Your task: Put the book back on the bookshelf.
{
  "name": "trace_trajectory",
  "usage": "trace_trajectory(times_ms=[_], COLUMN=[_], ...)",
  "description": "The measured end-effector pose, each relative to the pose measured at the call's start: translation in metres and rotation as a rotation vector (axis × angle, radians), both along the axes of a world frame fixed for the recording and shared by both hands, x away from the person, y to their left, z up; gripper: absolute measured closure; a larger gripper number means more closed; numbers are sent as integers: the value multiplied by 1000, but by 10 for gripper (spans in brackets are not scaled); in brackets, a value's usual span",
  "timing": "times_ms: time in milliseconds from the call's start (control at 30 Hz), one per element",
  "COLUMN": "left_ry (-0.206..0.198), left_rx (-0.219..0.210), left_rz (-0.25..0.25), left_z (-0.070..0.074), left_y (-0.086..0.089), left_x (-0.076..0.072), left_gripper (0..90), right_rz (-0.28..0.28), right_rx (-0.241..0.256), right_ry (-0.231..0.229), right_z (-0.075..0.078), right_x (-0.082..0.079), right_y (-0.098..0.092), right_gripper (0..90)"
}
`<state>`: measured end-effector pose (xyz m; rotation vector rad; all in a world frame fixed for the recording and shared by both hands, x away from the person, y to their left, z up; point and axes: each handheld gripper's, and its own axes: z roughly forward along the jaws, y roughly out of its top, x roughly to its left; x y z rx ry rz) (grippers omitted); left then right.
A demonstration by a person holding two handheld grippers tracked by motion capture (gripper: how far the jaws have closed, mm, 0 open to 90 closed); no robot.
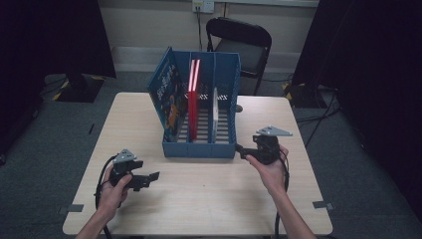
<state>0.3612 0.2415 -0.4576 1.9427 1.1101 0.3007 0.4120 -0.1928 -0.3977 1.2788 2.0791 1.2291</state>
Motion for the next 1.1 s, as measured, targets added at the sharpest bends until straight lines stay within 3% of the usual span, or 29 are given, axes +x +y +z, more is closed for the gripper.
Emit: trace_trajectory(times_ms=[100,400,633,700,767,967,1100], left_ry=[-1,43,37,35,36,21,18], left_rx=[5,22,27,31,40,53,50], left_rz=[3,56,64,63,50,40,48], left_z=[-1,-2,-2,-2,-3,-4,-4], left_y=[-1,-2,-2,-4,-6,-5,-4], left_x=[0,3,3,3,2,2,3], left_gripper=[159,171,173,178,180,180,180], right_rz=[-13,-49,-67,-56,-55,-71,-63], right_rx=[-59,-52,-124,-126,-169,-98,-109], right_ry=[-18,35,58,88,114,119,118], right_z=[-4,-23,-46,-58,-65,-64,-67], right_x=[-12,-43,-58,-58,-57,-54,-55], right_y=[-13,-55,-71,-72,-70,-76,-73], right_gripper=[178,167,179,183,189,184,182])
